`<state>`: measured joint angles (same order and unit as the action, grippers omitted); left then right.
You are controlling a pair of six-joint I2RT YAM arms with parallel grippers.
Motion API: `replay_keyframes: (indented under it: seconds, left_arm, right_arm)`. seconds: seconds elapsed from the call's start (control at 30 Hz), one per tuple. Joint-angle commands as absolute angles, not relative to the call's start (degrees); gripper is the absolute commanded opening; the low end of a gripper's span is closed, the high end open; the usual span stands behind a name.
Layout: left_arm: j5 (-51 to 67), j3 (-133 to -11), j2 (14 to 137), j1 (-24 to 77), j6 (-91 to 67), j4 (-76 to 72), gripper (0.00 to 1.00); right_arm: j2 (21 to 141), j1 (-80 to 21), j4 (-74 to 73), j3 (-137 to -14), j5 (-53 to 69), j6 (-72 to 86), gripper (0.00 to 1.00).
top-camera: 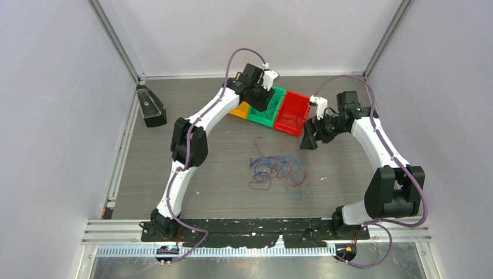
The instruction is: Untangle the cables
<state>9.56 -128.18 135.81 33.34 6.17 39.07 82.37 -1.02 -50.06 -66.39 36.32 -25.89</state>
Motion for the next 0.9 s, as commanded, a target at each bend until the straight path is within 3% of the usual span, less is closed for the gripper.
replay_keyframes:
  seconds: [0.0, 0.07, 0.17, 0.23, 0.37, 0.5, 0.73, 0.87]
  left_arm:
    - [15.6, -131.0, 124.5, 33.1, 3.1, 41.5, 0.53]
    - [17.3, -125.9, 117.5, 33.0, 3.2, 39.4, 0.59]
    - [20.7, -113.4, 105.7, 32.7, 3.6, 35.5, 0.8]
    - [25.8, -103.1, 98.3, 32.2, 4.9, 34.7, 0.8]
    - [36.1, -82.8, 85.6, 32.0, 8.5, 36.3, 0.77]
    - [41.9, -67.3, 80.2, 32.9, 9.4, 33.5, 0.66]
    - [45.7, -60.4, 87.0, 34.2, 2.7, 27.0, 0.42]
    - [47.9, -54.6, 89.4, 36.6, -4.7, 20.2, 0.39]
  right_arm:
    - [82.2, -0.8, -51.3, -65.9, 37.3, -28.5, 0.95]
    - [82.0, -0.8, -51.5, -65.4, 37.3, -28.9, 0.94]
    - [81.7, -0.9, -52.2, -64.6, 37.0, -29.6, 0.92]
    - [81.4, -1.4, -52.6, -63.8, 36.7, -30.2, 0.92]
    - [81.9, -4.2, -52.4, -61.7, 34.9, -30.1, 0.92]
    - [84.9, -9.9, -50.8, -60.5, 32.7, -28.0, 0.9]
    - [91.7, -14.1, -47.1, -60.5, 30.5, -24.0, 0.84]
    - [93.4, -15.3, -46.0, -60.6, 30.6, -22.3, 0.83]
